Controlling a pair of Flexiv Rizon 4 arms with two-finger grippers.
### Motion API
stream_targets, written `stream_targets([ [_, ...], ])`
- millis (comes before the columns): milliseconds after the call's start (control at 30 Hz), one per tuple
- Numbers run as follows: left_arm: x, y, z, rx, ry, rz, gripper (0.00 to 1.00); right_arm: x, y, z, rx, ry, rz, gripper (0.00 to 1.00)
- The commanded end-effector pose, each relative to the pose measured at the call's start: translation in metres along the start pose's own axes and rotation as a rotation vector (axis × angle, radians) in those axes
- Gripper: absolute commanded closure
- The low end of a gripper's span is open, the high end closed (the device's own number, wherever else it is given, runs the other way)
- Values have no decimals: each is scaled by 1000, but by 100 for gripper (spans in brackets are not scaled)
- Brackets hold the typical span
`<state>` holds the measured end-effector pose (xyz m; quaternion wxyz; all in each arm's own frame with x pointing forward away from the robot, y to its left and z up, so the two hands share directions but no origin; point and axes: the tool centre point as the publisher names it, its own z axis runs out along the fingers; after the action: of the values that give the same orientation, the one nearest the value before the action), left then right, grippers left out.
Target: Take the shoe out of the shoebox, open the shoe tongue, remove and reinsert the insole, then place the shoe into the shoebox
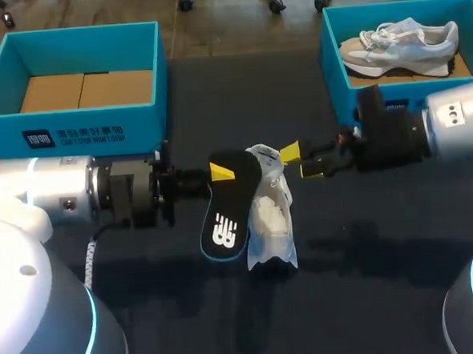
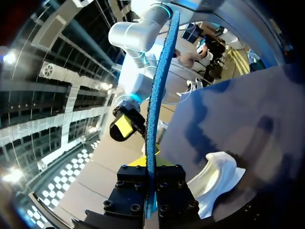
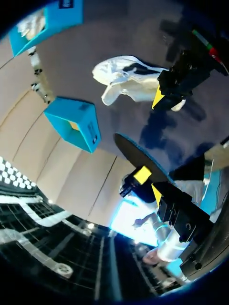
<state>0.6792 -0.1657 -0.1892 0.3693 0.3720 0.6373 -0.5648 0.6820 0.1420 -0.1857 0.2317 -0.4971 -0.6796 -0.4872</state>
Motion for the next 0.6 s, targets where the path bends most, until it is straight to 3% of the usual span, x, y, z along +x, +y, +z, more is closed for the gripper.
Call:
stream_targets([
  [33,3,-8,-6,-5,19,-52,100,-2,-4,1,10,-10,-187,0],
  [67,4,-7,-8,-6,26,-72,100,0,-4,5,26,-55,-268,0],
  [100,4,-7,-8,1,28,-87,100,1,-4,8,39,-54,-283,0],
  [167,5,-6,-12,14,41,-113,100,-2,-5,12,28,-148,-269,0],
  [600,-6,-14,-29,35,52,-154,100,-2,-5,12,28,-148,-269,0],
])
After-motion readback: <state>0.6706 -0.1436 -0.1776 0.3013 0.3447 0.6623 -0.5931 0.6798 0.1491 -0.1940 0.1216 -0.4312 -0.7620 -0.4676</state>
